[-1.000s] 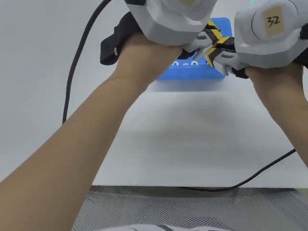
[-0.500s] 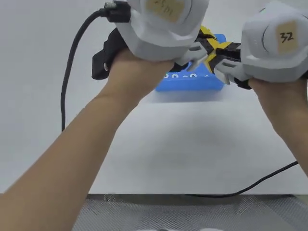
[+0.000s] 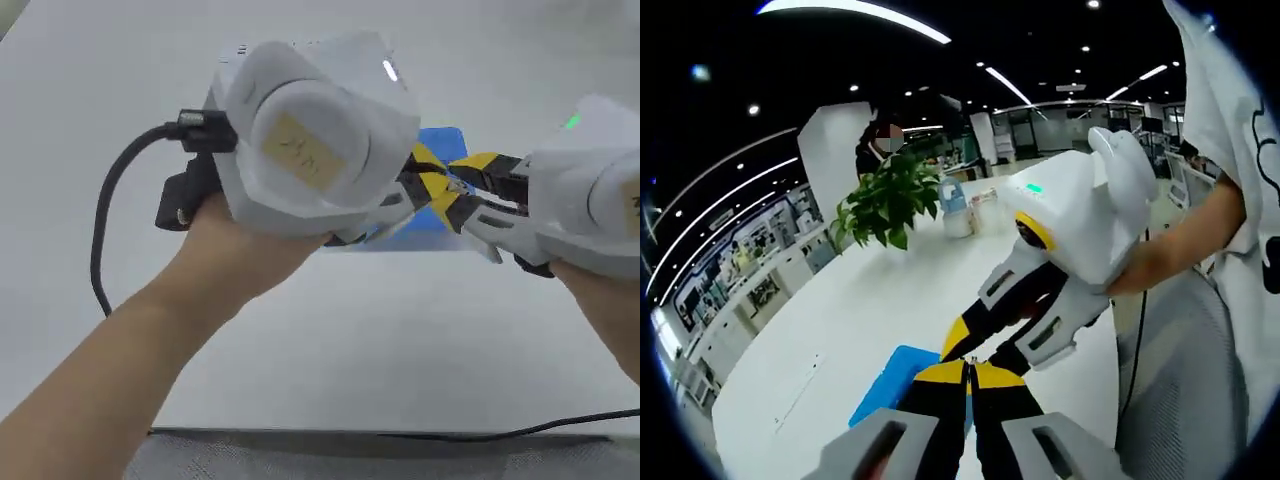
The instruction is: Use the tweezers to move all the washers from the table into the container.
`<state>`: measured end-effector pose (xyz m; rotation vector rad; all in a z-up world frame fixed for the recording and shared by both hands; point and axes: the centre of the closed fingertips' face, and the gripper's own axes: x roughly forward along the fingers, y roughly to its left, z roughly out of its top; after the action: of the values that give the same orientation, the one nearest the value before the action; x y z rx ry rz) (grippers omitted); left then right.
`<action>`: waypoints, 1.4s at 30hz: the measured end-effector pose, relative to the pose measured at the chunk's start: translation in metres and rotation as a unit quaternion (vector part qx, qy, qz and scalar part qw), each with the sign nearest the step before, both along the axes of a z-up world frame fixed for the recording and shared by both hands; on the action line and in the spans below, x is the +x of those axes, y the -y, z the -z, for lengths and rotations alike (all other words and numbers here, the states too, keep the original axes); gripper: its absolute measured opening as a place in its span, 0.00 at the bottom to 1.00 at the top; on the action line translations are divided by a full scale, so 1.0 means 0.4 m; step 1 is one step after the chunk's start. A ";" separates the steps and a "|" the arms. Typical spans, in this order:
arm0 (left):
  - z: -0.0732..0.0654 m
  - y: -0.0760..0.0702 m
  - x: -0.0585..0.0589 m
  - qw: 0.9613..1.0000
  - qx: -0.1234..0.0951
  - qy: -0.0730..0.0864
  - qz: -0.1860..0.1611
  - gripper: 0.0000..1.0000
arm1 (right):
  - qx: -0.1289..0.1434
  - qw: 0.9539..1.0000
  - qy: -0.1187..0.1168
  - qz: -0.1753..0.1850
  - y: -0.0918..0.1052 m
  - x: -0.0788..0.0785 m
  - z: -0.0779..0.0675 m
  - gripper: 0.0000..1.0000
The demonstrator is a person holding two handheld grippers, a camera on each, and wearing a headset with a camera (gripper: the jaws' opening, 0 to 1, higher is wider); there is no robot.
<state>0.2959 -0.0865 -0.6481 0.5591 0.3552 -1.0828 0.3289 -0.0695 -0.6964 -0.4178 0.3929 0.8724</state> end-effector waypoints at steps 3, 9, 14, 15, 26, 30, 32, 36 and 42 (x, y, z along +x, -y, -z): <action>0.017 -0.001 -0.028 1.000 0.017 -0.005 0.021 0.00 | -0.027 0.999 0.003 -0.025 0.000 -0.034 0.017 0.14; 0.058 -0.012 -0.071 0.997 0.051 -0.010 0.063 0.00 | -0.046 0.996 -0.015 -0.069 -0.010 -0.090 0.057 0.12; 0.114 -0.033 -0.084 0.991 0.086 -0.022 0.097 0.00 | -0.061 0.992 -0.044 -0.102 -0.015 -0.118 0.100 0.10; 0.133 -0.039 -0.085 0.989 0.098 -0.025 0.104 0.00 | -0.064 0.991 -0.049 -0.106 -0.016 -0.120 0.110 0.09; 0.308 -0.079 -0.083 0.977 0.144 -0.078 0.139 0.00 | -0.131 0.973 -0.096 -0.166 -0.024 -0.153 0.262 0.06; 0.358 -0.097 -0.084 0.974 0.148 -0.097 0.143 0.00 | -0.150 0.967 -0.098 -0.184 -0.031 -0.164 0.292 0.06; 0.380 -0.106 -0.087 0.972 0.153 -0.107 0.143 0.00 | -0.154 0.964 -0.101 -0.192 -0.034 -0.170 0.300 0.06; 0.414 -0.123 -0.091 0.968 0.163 -0.126 0.142 0.00 | -0.164 0.960 -0.098 -0.206 -0.037 -0.182 0.310 0.05; 0.447 -0.132 -0.094 0.965 0.172 -0.137 0.145 0.00 | -0.163 0.958 -0.114 -0.209 -0.042 -0.187 0.327 0.07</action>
<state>0.2582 -0.0336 -0.8267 0.7880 0.7296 -1.3985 0.2543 -0.0526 -0.8273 -0.7260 0.6812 1.2794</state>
